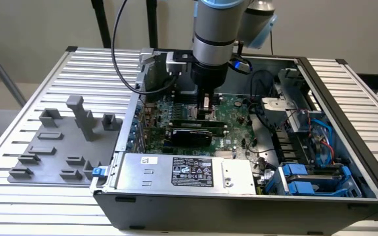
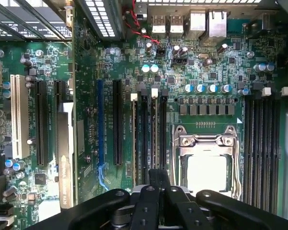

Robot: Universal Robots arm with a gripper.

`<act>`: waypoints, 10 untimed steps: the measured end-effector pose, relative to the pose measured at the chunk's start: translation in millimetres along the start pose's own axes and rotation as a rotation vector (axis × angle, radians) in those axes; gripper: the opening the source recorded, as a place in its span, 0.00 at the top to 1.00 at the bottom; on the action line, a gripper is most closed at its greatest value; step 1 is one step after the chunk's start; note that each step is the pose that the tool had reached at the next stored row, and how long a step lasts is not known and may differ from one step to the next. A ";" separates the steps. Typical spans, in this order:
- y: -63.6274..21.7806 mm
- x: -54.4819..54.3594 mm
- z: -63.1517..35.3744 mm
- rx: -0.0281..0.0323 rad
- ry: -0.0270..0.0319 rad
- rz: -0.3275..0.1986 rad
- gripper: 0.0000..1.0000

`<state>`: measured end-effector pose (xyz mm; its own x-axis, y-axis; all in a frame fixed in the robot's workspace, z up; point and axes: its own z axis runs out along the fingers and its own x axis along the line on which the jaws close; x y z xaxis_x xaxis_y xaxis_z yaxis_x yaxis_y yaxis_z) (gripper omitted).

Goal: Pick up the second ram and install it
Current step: 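Press down the second ram until it locks into place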

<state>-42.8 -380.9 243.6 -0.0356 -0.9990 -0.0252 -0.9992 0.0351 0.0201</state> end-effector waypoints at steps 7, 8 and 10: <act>0.0 0.0 0.0 0.0000 -0.0007 0.000 1.00; 0.0 0.0 0.0 -0.0001 -0.0007 0.000 1.00; 0.0 -0.3 0.7 0.0000 -0.0007 0.000 1.00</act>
<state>-42.8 -380.6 243.0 -0.0356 -0.9990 -0.0259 -0.9992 0.0351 0.0201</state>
